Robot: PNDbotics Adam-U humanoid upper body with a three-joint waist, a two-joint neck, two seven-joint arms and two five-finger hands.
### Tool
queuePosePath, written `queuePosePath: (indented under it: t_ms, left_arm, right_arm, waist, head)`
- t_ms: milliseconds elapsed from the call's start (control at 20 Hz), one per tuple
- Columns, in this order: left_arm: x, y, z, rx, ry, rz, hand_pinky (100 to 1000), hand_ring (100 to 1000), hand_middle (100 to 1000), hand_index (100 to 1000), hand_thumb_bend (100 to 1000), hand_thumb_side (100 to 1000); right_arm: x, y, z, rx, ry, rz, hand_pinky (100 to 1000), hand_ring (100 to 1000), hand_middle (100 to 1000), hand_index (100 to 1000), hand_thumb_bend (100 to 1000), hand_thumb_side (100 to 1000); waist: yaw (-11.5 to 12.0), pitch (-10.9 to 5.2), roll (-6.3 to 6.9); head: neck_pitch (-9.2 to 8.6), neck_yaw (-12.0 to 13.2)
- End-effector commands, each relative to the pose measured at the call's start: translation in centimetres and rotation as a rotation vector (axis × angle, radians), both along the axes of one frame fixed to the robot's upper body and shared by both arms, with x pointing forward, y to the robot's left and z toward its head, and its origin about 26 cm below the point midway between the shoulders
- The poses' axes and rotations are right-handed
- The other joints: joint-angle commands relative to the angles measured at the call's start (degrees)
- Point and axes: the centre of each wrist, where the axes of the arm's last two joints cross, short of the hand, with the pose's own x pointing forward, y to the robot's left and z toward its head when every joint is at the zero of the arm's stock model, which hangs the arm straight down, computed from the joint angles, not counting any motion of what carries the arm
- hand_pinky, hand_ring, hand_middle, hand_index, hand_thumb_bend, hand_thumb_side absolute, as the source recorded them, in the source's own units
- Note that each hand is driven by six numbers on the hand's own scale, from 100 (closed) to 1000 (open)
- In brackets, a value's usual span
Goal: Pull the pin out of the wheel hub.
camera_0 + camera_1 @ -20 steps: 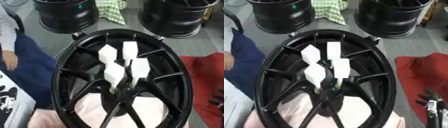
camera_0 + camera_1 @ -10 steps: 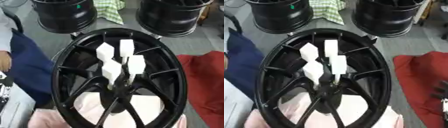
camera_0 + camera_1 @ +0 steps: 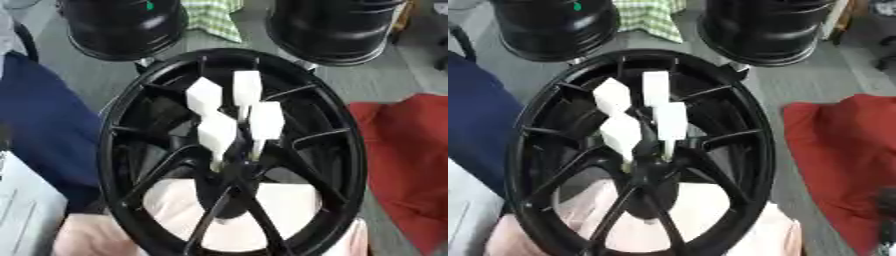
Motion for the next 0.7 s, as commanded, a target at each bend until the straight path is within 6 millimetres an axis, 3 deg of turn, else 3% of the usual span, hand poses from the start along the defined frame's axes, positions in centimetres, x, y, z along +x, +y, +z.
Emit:
queuePosePath:
  t_ms: [50,400,700]
  left_arm:
    - [-0.4,0.4,1.2,0.041,-0.029,0.007,710,524,555,755,695,463]
    - [-0.5,0.6,1.4,0.063,-0.034,0.011,709,523,555,757,703,470]
    - [-0.6,0.9,1.2,0.082,-0.02,0.013,709,522,555,757,706,469]
  right_arm:
    - [-0.5,-1.7,1.9,-0.154,0.007,0.039,710,742,753,782,100,529]
    - [-1.4,-3.5,3.2,-0.442,0.163,0.058,781,758,747,799,100,482]
    - [-0.1,-4.3,5.2,-0.665,0.263,0.104,819,768,744,803,100,517]
  waist:
    - [-0.15,-0.24,-0.11]
    - [-0.43,0.36,-0.4]
    - [-0.83,0.6,-1.11]
  head:
    - [0.95,-0.06]
    - [0.21,0.08]
    - [-0.26,-0.25]
